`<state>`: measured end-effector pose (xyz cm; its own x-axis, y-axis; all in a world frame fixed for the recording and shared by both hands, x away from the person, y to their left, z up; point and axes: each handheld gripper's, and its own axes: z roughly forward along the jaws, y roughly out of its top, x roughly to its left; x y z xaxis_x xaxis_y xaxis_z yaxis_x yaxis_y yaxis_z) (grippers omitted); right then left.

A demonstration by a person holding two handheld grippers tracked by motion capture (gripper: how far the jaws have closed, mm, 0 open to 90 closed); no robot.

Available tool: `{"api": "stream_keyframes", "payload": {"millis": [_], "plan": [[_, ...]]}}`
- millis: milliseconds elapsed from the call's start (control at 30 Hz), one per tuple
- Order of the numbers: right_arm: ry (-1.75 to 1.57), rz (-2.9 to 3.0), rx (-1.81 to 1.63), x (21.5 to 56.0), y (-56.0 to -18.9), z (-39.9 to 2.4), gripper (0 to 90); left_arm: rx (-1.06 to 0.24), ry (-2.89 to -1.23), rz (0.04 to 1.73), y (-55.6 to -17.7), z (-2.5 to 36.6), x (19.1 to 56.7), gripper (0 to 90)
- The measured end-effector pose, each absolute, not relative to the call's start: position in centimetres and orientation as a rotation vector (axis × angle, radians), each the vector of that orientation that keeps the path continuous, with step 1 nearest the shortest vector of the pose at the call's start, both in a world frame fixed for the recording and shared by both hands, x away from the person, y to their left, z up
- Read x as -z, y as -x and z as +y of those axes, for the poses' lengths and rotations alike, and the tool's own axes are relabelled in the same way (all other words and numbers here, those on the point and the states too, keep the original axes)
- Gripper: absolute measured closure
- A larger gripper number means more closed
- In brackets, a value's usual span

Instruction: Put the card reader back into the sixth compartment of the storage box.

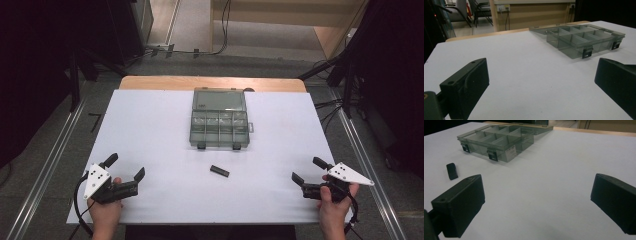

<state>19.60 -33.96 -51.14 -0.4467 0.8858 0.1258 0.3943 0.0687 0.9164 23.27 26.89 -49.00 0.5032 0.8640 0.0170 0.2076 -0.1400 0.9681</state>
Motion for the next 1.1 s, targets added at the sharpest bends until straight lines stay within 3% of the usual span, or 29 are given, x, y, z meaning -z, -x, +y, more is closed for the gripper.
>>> {"api": "stream_keyframes", "payload": {"millis": [1100], "plan": [[-1.101, 2.047, -1.344, 46.6, -22.2, -28.6, 0.0, -0.772, -1.665, 0.925, -23.1, 26.5, 49.1, 0.0]]}}
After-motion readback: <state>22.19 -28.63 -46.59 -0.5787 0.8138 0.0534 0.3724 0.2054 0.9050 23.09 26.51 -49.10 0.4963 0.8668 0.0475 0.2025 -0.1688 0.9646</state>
